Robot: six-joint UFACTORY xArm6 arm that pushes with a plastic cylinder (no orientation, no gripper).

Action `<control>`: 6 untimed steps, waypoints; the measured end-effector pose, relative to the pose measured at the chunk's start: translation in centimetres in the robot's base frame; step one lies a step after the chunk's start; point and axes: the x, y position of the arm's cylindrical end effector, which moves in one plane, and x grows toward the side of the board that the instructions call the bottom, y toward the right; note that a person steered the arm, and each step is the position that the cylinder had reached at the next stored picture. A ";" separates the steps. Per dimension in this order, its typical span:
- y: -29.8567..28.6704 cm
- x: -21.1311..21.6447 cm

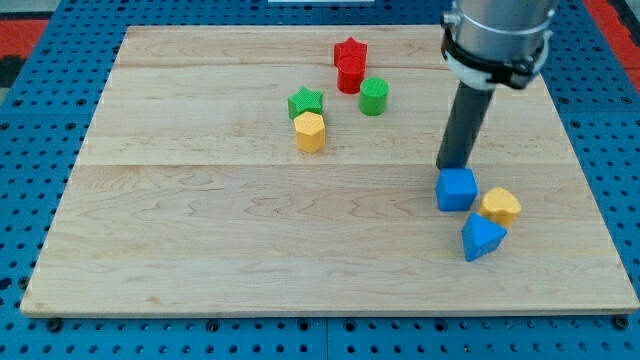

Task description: Separate the red circle from red star

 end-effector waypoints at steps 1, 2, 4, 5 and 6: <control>-0.8 2.2; -0.7 2.9; 2.5 -3.5; 3.2 -8.9; 1.5 -13.2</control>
